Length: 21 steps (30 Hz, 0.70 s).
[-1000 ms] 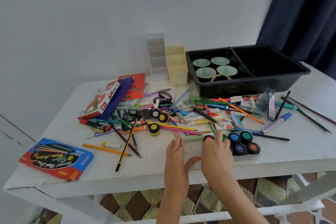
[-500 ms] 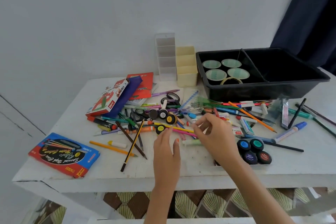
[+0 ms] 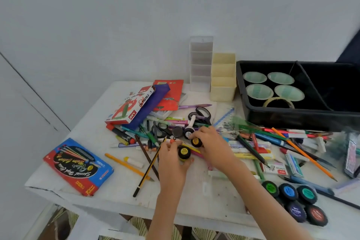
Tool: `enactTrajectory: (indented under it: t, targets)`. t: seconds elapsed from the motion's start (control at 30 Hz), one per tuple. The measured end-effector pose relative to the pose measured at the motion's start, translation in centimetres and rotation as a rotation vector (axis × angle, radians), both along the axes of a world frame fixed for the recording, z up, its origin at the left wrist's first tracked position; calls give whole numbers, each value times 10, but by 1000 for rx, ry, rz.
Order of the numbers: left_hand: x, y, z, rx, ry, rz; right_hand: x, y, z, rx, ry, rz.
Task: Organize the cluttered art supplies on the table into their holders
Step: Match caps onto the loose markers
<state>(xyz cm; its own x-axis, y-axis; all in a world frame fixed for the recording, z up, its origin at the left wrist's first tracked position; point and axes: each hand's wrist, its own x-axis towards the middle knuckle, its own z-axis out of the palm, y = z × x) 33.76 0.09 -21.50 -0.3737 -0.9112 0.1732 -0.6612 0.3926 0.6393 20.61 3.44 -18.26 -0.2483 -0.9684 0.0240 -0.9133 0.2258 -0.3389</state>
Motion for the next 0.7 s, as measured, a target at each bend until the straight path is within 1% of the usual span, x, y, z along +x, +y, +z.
enactTrajectory:
  t: [0.1,0.23,0.37,0.47,0.6,0.7]
  targets:
    - [-4,0,-3,-1,25,-13,-3,1,-4,-49,-27,8]
    - [-3,4,-5,34,92,-6,-8,10,-10,-219,-173,28]
    - [2,12,0,3,174,-36,-9,36,-2,-398,-260,-23]
    - [6,23,10,9,278,-82,-11,61,6,-481,-321,-82]
    - [9,45,28,66,428,-202,-8,97,13,-512,-347,-177]
    - [8,59,31,99,454,-284,-1,120,16,-472,-386,-225]
